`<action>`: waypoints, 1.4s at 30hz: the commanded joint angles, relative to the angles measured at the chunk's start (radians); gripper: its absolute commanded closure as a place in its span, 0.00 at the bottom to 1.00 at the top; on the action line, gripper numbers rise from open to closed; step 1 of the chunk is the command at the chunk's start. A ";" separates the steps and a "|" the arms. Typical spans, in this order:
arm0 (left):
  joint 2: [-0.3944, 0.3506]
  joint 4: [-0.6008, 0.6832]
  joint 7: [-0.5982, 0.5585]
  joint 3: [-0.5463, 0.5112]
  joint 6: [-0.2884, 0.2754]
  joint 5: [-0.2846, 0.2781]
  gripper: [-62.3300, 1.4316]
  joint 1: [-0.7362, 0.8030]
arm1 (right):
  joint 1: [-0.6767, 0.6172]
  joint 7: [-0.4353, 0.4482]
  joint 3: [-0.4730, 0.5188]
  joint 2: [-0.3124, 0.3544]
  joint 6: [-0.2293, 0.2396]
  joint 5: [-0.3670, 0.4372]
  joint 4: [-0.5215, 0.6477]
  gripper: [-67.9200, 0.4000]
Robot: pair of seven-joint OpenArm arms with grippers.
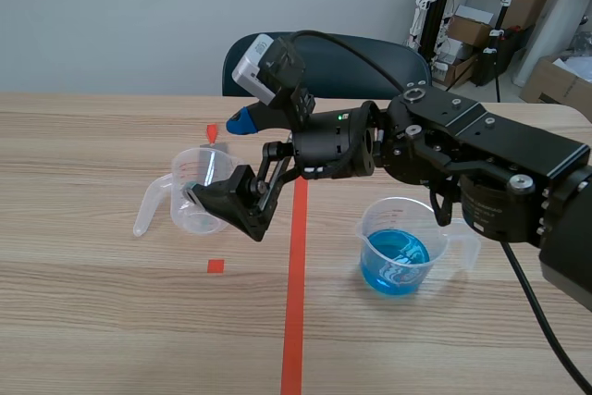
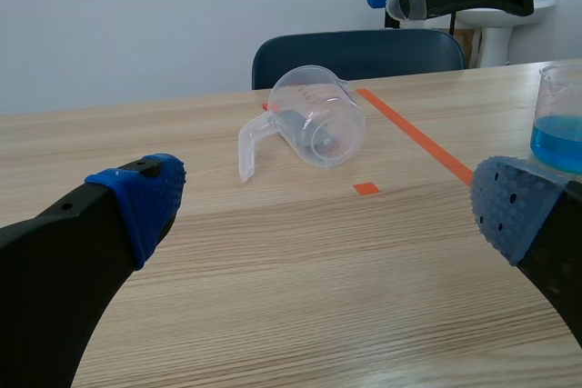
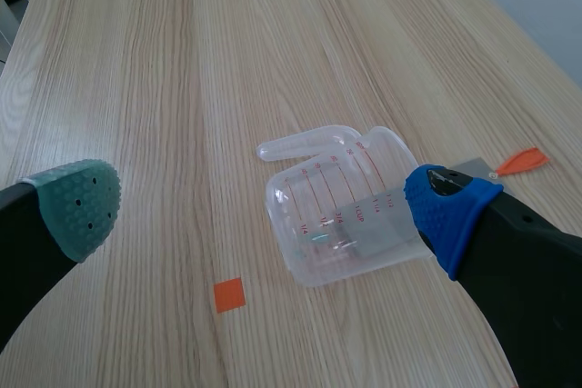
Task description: Do the redox reaction experiment. put the plate into the left beaker
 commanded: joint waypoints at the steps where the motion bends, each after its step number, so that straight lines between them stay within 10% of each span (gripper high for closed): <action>1: 0.000 0.015 -0.017 -0.006 0.001 -0.006 0.00 -0.003 | 0.018 0.022 0.001 -0.009 0.012 0.014 0.029 0.00; 42: 0.000 0.015 -0.017 -0.006 0.001 -0.006 0.00 -0.003 | -0.016 0.033 0.001 -0.009 0.012 -0.014 0.029 0.00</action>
